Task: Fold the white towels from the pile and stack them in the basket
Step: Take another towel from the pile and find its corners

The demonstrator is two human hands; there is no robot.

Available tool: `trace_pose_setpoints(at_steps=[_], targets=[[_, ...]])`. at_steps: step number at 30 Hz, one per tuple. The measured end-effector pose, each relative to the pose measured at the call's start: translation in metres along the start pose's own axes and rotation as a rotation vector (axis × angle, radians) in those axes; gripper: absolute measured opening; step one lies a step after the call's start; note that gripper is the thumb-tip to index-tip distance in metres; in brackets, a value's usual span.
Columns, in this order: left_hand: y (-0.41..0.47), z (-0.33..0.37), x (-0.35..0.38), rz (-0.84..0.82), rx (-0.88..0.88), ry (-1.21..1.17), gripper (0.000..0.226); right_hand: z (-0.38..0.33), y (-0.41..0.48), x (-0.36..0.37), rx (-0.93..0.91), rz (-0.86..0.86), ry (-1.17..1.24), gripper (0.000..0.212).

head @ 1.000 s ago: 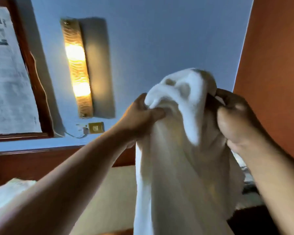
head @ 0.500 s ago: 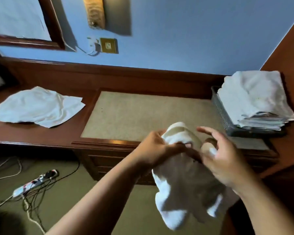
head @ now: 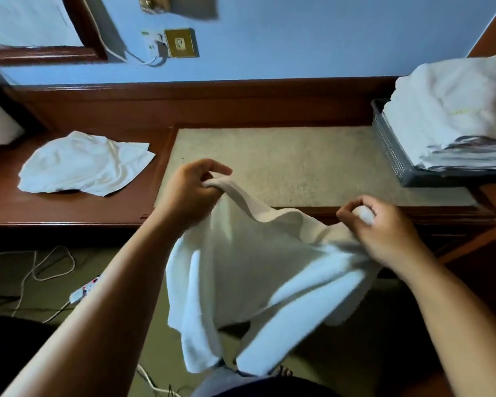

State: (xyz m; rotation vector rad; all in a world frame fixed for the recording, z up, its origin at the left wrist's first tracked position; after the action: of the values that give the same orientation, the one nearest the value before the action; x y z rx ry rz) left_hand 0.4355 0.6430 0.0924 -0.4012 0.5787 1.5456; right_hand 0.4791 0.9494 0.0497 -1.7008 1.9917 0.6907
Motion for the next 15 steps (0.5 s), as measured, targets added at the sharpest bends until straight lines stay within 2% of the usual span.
trace_pose_setpoints(at_steps=[2, 5, 8, 11, 13, 15], targets=[[-0.005, 0.006, 0.005, -0.055, 0.063, 0.058, 0.005, -0.013, 0.0, -0.002, -0.061, 0.036, 0.084, 0.012], [-0.013, 0.01, 0.017, -0.042, 0.09, 0.074, 0.022, -0.041, -0.004, 0.001, -0.174, 0.009, 0.282, 0.014], [0.001, -0.003, -0.01, 0.208, 0.027, -0.012, 0.029, -0.039, 0.002, 0.001, -0.146, -0.115, 0.194, 0.029], [0.014, -0.017, -0.059, 0.488, -0.05, -0.123, 0.035, 0.005, 0.014, 0.001, -0.095, -0.253, -0.173, 0.04], [0.015, -0.021, -0.083, 0.594, -0.068, -0.013, 0.037, 0.036, 0.018, -0.004, -0.064, -0.211, -0.233, 0.049], [0.017, -0.032, -0.09, 0.634, -0.078, 0.04, 0.036, 0.057, 0.019, -0.008, -0.043, -0.152, -0.149, 0.044]])
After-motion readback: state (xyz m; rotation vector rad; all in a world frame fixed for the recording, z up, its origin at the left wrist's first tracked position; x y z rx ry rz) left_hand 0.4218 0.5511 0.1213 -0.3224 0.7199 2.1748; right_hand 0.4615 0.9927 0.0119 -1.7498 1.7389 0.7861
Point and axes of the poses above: each hand's wrist, its own y-axis towards the middle knuckle, its own x-axis out of the palm, z = x × y, the point moved 3 cm from there along y, towards the middle knuckle
